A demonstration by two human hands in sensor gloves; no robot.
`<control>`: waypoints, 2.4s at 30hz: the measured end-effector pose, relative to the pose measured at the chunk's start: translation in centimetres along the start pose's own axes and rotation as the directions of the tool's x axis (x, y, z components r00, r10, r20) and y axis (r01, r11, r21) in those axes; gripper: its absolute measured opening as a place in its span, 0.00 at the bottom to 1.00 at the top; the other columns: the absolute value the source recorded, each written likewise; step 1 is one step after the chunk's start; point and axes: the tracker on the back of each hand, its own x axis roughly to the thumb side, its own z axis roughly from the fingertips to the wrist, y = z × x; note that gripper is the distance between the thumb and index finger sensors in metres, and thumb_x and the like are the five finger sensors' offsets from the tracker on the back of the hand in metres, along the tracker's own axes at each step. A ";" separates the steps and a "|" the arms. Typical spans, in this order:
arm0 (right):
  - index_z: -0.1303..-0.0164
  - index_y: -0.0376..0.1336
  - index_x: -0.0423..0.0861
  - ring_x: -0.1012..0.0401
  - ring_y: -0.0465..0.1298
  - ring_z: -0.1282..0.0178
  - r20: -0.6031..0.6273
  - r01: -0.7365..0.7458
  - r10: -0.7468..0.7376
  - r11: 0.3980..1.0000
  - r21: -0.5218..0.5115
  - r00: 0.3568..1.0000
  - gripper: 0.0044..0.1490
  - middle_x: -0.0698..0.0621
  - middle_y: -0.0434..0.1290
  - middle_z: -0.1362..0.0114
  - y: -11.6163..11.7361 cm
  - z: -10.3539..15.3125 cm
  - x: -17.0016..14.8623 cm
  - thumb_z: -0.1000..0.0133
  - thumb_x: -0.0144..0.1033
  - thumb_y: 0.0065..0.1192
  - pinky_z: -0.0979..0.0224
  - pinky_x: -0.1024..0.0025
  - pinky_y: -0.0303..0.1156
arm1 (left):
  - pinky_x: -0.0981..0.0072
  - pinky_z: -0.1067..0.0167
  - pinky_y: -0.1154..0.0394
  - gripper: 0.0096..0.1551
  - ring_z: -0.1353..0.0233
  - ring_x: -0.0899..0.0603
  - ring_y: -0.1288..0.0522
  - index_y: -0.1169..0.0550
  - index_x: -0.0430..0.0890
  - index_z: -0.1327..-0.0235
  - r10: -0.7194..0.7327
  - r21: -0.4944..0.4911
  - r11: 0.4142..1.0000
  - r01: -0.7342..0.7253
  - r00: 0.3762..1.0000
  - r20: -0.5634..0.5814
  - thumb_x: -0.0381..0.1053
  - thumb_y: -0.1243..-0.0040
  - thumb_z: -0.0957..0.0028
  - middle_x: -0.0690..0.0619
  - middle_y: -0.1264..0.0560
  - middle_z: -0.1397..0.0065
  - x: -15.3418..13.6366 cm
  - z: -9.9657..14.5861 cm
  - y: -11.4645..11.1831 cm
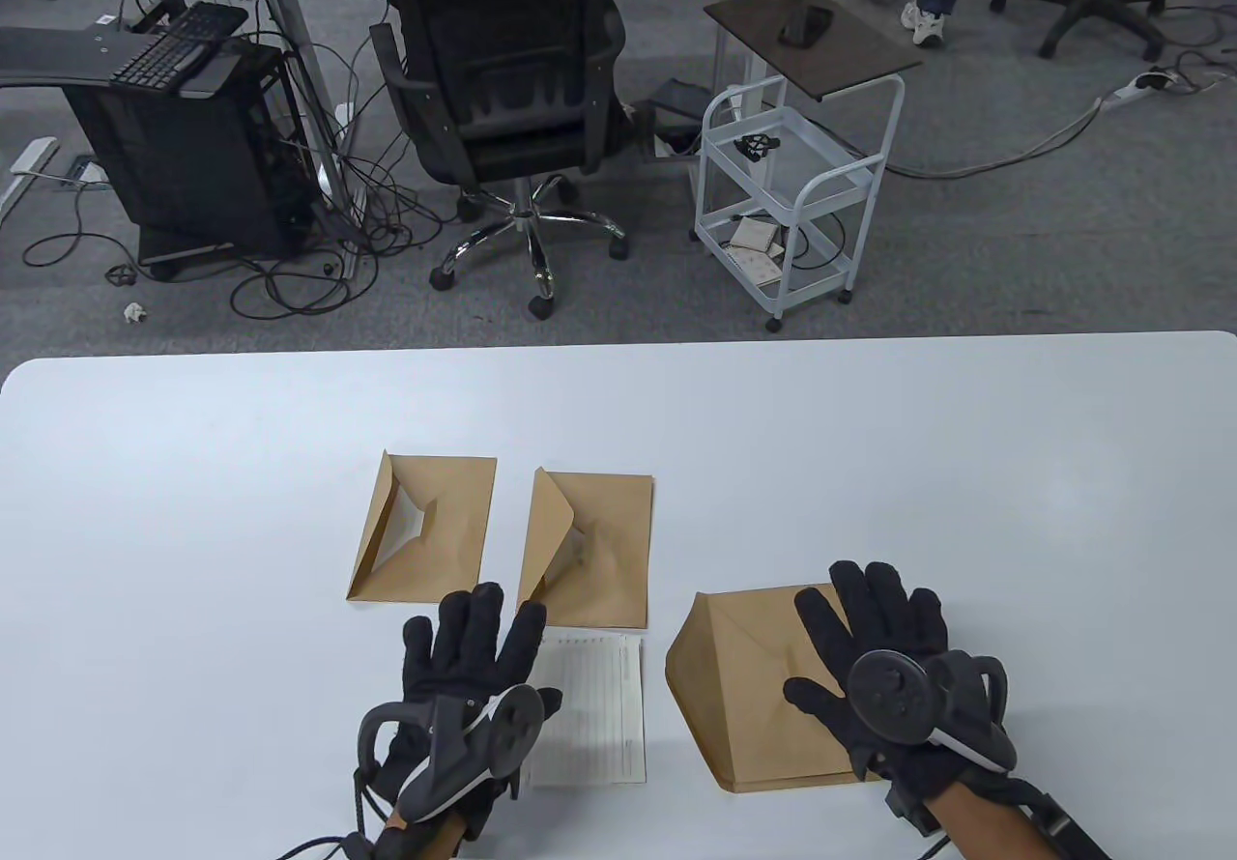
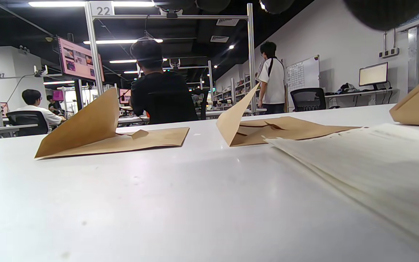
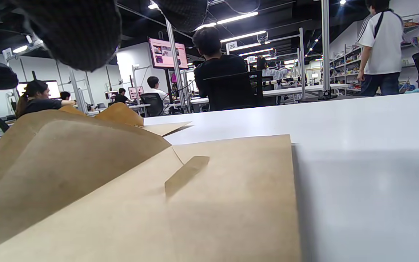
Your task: Pull paper from envelopes and stack
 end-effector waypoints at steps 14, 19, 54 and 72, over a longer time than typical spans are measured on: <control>0.19 0.50 0.53 0.39 0.43 0.14 -0.023 0.074 -0.074 0.997 -0.009 0.997 0.51 0.40 0.44 0.14 -0.7 0.5 -0.2 0.48 0.62 0.62 0.23 0.28 0.41 | 0.31 0.21 0.58 0.48 0.12 0.32 0.52 0.48 0.63 0.18 0.024 -0.081 0.996 -0.030 0.997 -0.067 0.69 0.45 0.51 0.45 0.54 0.12 -0.6 -1.8 -1.0; 0.19 0.50 0.52 0.38 0.44 0.14 -0.021 0.087 -0.087 0.996 -0.027 0.996 0.50 0.40 0.45 0.14 -1.1 0.6 -0.1 0.48 0.62 0.63 0.23 0.28 0.42 | 0.31 0.21 0.57 0.49 0.13 0.32 0.49 0.48 0.62 0.18 -0.059 -0.120 0.992 0.051 0.996 -0.066 0.69 0.44 0.51 0.45 0.52 0.12 -0.5 -3.3 -0.7; 0.20 0.53 0.51 0.37 0.47 0.15 -0.025 0.070 -0.071 0.997 -0.042 0.997 0.49 0.39 0.48 0.15 -1.1 0.6 0.1 0.48 0.60 0.63 0.23 0.28 0.44 | 0.42 0.36 0.28 0.30 0.54 0.46 0.11 0.26 0.48 0.30 -0.154 -0.426 0.905 -0.004 0.930 -0.335 0.52 0.40 0.47 0.54 0.13 0.50 0.5 -15.0 -3.6; 0.20 0.53 0.50 0.37 0.48 0.15 -0.023 0.043 -0.044 0.999 -0.029 0.999 0.48 0.39 0.48 0.15 -0.8 0.6 0.4 0.47 0.60 0.63 0.23 0.28 0.44 | 0.42 0.36 0.28 0.31 0.51 0.46 0.11 0.28 0.46 0.28 0.403 -0.138 0.868 -0.477 0.839 -0.365 0.49 0.41 0.47 0.53 0.14 0.47 -1.4 -12.2 1.9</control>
